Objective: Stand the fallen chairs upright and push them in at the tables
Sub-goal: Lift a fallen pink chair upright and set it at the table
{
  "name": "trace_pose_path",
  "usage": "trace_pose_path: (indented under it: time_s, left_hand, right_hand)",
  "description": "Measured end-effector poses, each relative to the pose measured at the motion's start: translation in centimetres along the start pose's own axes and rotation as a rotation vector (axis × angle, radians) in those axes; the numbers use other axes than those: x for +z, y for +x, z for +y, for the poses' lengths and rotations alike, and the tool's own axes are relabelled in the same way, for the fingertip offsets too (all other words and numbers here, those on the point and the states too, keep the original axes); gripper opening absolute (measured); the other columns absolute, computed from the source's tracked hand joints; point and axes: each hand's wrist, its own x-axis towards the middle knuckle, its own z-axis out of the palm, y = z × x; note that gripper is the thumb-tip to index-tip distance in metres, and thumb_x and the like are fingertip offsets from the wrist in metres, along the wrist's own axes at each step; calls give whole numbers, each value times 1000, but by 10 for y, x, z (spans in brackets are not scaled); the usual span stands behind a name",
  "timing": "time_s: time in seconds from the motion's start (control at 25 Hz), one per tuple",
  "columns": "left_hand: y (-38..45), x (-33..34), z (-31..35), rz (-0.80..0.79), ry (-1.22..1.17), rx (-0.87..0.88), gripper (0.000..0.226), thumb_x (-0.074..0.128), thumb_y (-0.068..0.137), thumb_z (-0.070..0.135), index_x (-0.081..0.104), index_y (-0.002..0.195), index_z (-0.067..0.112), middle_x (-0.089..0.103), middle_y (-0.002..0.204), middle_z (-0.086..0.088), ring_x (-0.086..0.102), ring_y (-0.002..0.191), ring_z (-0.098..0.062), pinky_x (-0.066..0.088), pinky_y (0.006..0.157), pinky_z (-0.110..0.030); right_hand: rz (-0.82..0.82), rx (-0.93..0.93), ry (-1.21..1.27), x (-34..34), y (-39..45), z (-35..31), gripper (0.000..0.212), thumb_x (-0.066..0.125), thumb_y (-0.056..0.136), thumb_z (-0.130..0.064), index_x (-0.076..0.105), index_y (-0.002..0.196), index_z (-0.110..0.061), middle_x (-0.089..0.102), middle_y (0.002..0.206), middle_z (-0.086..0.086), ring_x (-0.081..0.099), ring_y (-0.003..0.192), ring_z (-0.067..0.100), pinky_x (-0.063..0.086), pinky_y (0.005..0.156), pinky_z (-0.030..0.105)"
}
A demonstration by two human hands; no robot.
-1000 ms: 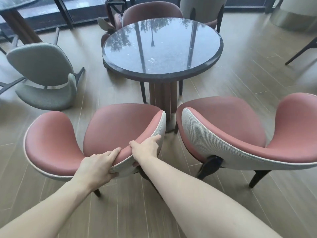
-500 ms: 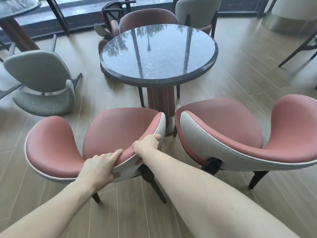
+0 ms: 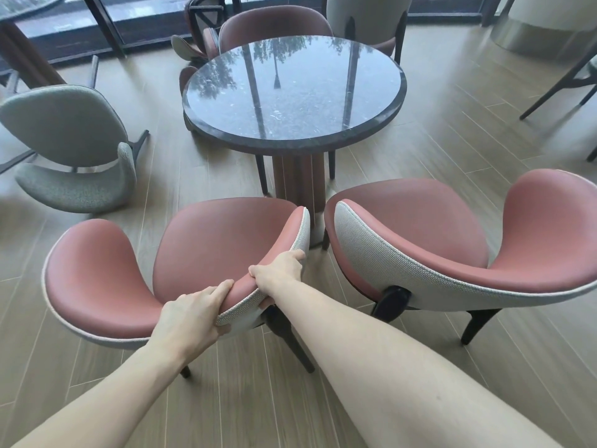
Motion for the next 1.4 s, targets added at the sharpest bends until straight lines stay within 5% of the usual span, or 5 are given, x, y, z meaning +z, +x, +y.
trace_pose_path:
  time_s: [0.16,0.32,0.56,0.8,1.4]
  left_hand:
    - [-3,-1,5,-68,-132,-29,76,61,81,60,30,146,37,57,129,14,59,111,-19,43,76,-33]
    - [-10,-21,26,-120,-432,-153,76,50,89,65,32,153,30,39,156,8,45,136,-22,29,114,-42]
    - [-8,-96,73,-33,-1099,-236,38,58,96,45,55,134,39,58,136,9,51,129,-11,40,82,-6]
    - [-16,-186,112,154,-1415,-251,24,55,100,39,65,121,38,65,117,19,61,115,-9,39,93,-22]
    - [-99,-348,104,391,-1648,-214,35,39,103,45,59,131,40,52,146,12,54,126,-9,28,117,-43]
  right_hand:
    - [-46,-75,-259,-16,-3,4,105,74,80,-48,14,146,7,52,136,21,64,112,36,54,92,46]
    - [-9,-260,-574,-55,-19,2,62,57,90,-41,38,136,-5,54,134,13,59,118,34,47,87,38]
    - [-9,-458,-368,-135,-60,-9,32,52,91,-23,60,121,-17,62,122,3,60,108,22,51,92,37]
    - [6,-575,-116,-200,-123,-29,26,54,91,-16,66,114,-21,64,104,-9,55,83,-4,39,57,2]
    - [-104,-790,212,-269,-253,-104,46,60,91,-18,53,135,-29,62,127,-11,63,99,-5,51,92,30]
